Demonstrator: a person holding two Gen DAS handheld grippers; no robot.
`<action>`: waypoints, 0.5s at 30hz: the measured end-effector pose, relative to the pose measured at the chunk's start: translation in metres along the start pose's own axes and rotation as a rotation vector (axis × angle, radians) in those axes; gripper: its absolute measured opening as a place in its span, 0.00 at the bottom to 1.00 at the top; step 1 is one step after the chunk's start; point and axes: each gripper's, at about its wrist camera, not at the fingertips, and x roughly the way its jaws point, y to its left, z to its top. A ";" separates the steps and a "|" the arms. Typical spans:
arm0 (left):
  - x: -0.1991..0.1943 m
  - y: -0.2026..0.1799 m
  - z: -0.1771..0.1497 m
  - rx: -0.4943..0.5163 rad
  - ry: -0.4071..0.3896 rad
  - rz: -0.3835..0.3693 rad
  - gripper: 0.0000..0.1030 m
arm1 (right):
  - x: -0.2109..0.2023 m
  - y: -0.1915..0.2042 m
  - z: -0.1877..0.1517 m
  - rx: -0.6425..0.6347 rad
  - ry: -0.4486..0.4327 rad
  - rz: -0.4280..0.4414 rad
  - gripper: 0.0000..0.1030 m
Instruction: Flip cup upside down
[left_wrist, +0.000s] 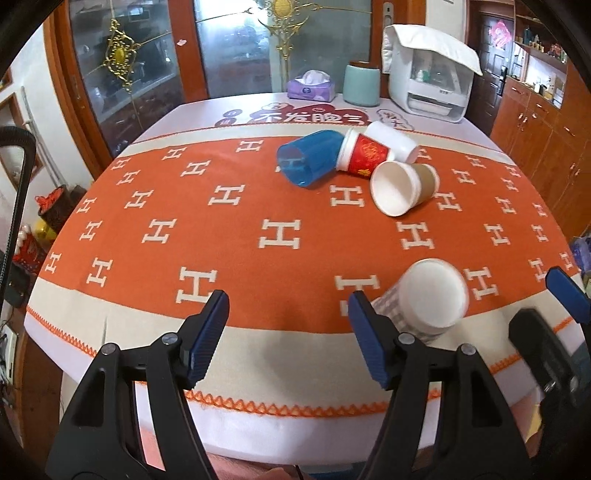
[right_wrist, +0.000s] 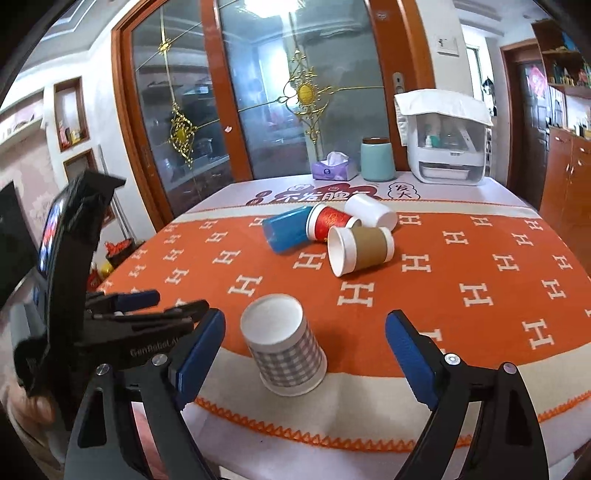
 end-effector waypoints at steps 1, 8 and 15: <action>-0.004 -0.003 0.003 0.007 -0.003 -0.012 0.63 | -0.005 -0.001 0.006 0.009 -0.001 -0.006 0.87; -0.033 -0.014 0.022 0.015 -0.026 -0.068 0.63 | -0.027 -0.007 0.044 0.103 0.030 -0.020 0.87; -0.056 -0.020 0.038 0.022 -0.082 -0.068 0.68 | -0.038 -0.015 0.063 0.156 0.019 -0.042 0.87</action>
